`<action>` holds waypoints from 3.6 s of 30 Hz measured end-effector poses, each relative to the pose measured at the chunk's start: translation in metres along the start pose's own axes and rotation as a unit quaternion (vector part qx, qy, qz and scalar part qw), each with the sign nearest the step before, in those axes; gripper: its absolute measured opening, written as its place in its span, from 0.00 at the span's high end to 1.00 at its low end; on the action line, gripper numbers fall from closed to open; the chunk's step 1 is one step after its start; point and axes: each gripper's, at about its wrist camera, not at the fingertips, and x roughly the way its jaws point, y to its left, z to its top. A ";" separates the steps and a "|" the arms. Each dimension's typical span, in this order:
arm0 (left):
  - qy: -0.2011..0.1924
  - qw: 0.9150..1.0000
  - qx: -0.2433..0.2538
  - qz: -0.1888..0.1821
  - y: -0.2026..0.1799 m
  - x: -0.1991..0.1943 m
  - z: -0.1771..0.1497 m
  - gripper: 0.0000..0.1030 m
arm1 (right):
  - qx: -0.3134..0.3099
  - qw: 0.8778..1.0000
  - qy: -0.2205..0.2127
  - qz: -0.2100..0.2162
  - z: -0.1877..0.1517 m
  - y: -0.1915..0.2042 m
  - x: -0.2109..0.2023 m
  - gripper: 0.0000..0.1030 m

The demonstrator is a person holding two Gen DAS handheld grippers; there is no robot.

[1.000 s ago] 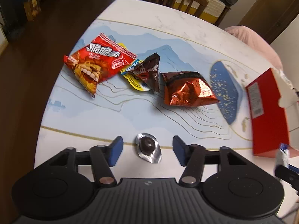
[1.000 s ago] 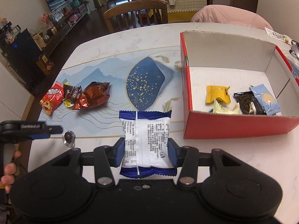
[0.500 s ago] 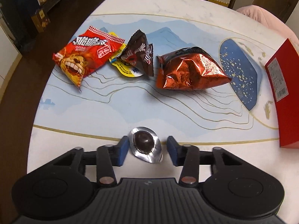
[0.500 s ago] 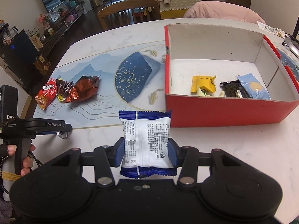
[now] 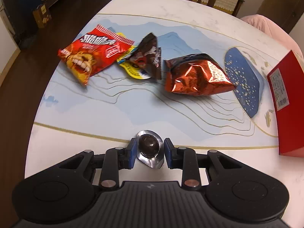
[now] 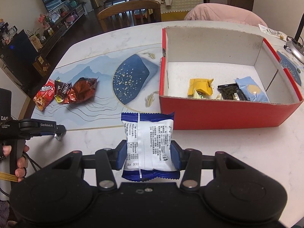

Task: Organize snacks
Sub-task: 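Carry the silver chocolate and white packet over the red box with both grippers, then lower both grippers into the box and open them to release the snacks, then move both grippers back toward the remaining snacks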

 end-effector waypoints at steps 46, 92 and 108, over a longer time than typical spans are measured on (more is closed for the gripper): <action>-0.020 0.963 0.239 -0.123 -0.318 -0.058 0.027 0.71 | 0.008 0.999 -0.010 -0.037 0.097 -0.198 0.009 0.56; -0.014 0.960 0.252 -0.123 -0.318 -0.052 0.016 0.56 | -0.039 0.999 -0.002 -0.006 0.087 -0.181 0.001 0.36; -0.070 0.958 0.229 -0.158 -0.239 -0.114 0.017 0.53 | -0.047 0.996 -0.059 0.043 0.080 -0.115 -0.045 0.17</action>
